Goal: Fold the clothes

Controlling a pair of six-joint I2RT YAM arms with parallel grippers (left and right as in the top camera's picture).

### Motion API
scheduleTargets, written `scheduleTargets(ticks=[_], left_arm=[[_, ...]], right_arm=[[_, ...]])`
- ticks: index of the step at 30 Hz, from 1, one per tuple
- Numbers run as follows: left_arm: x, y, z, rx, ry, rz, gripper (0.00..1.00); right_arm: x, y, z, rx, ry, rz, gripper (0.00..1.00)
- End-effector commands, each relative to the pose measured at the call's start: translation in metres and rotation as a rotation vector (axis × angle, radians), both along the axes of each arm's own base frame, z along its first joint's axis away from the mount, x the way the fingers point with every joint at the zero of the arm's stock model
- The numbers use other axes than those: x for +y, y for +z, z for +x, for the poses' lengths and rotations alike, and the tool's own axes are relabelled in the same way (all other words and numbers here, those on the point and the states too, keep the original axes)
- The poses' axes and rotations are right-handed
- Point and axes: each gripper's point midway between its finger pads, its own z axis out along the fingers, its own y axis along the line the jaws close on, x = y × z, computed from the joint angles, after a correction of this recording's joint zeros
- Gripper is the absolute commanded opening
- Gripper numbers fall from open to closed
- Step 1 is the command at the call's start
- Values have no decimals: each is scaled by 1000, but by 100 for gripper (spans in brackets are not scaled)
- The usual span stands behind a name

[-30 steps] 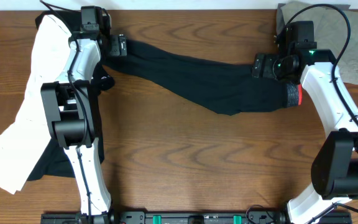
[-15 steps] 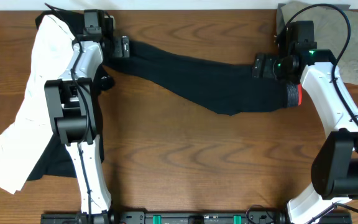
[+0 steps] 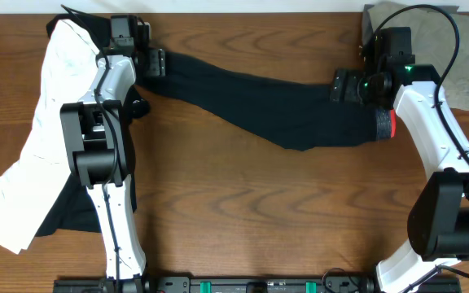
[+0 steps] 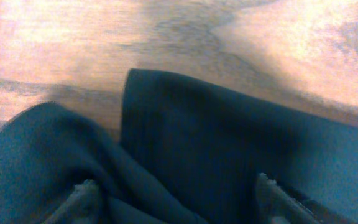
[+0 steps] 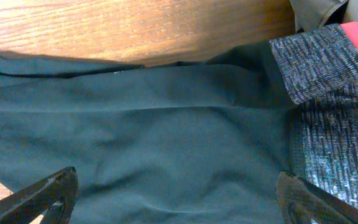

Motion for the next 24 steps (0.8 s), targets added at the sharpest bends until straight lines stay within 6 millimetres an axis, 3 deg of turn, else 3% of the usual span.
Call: scheduleTargets(ticks=[1, 4, 10, 11, 12, 16, 24], left_arm=[[-10, -27, -6, 52, -27, -27, 65], [-14, -26, -5, 48, -34, -27, 55], [-26, -28, -7, 58, -54, -27, 19], [-27, -27, -7, 59, -56, -26, 9], [-27, -27, -7, 58, -53, -28, 6], [-20, -12, -8, 50, -3, -37, 6], [20, 77, -34, 33, 152, -67, 6]], right_arm=[[3, 14, 6, -41, 16, 0, 99], [3, 14, 7, -42, 16, 0, 99], [3, 14, 7, -43, 16, 0, 99], [3, 14, 7, -42, 16, 1, 99], [3, 14, 7, -42, 16, 0, 99], [3, 14, 7, -42, 16, 0, 99], [3, 14, 7, -43, 16, 1, 99]])
